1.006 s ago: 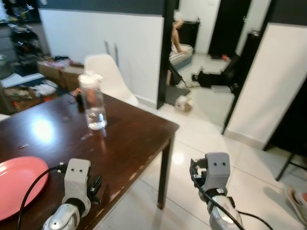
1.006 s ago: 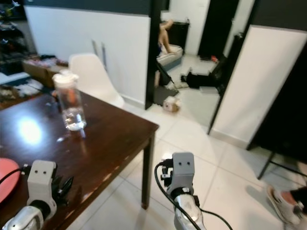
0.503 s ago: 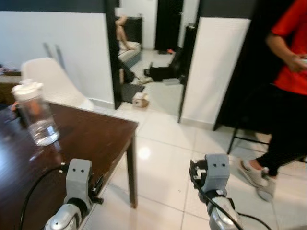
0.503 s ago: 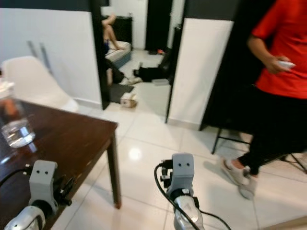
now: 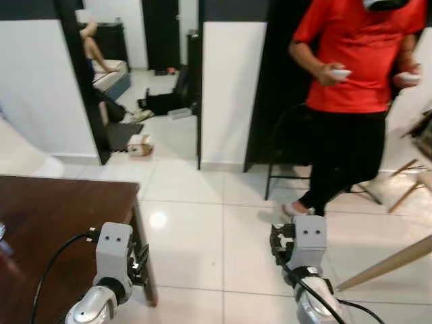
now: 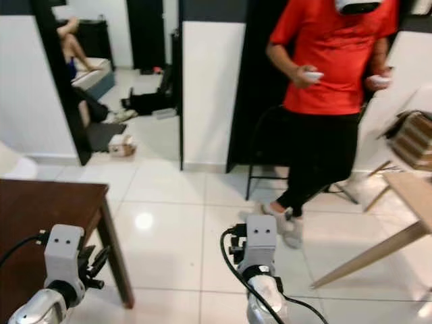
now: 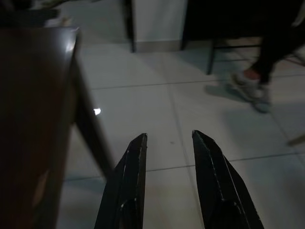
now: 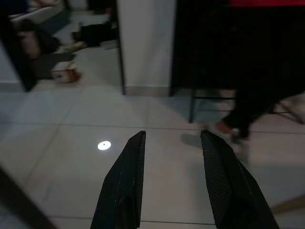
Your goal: Setting the table
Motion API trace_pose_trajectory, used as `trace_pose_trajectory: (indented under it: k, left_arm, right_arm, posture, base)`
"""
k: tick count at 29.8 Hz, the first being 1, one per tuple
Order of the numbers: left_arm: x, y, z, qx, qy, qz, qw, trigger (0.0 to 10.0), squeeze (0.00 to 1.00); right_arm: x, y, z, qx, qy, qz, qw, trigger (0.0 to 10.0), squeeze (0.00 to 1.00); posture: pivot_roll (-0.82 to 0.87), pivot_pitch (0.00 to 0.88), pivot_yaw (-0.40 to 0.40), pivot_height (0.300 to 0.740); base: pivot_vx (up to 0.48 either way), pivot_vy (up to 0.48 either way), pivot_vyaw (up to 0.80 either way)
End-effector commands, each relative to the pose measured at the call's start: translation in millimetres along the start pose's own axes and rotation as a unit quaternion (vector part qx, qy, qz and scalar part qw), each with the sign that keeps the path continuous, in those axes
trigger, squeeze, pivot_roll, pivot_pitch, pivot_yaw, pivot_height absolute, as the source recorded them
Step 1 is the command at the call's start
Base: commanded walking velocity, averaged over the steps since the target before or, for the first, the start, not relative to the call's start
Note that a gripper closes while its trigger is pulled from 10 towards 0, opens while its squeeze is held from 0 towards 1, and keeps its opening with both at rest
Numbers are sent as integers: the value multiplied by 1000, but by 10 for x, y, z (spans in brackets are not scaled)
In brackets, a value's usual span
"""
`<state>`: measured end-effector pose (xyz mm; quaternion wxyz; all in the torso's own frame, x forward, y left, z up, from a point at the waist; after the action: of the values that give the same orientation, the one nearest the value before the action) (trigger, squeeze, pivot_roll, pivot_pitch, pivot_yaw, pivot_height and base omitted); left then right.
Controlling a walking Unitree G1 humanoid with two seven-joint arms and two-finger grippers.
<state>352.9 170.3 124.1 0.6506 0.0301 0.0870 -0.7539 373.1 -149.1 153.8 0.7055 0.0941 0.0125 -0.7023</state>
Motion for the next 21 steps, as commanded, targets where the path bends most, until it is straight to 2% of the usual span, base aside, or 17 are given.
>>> trace_pose_trajectory:
  k: [1,21]
  left_arm:
    - [-34,-32,-119,-19,5,4,1000,10000,0]
    - [-37,-26,-140,-21,5,5,1000,10000,0]
  right_arm:
    - [-33,-30,-83,-14,-1,3,1000,10000,0]
    - [-51,-21,-83,-13,0,5,1000,10000,0]
  posture:
    - [22,75,77,740]
    - [23,69,77,740]
  base:
    - [0,0,-781]
    - [0,0,-781]
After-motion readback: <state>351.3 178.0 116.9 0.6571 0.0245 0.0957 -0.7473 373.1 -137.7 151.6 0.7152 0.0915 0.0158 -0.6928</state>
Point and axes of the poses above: a point about 5 cm out from each wrist's last joint towards the gripper, its own y axis pointing out of the wrist towards the gripper, its own z axis along the axis of the wrist's last joint, x = y × z, the point moved 6 cm from there along y, pointing out of the wrist towards the gripper, and after that the axes turned 9 degrees about y, right-handed, at the moved point
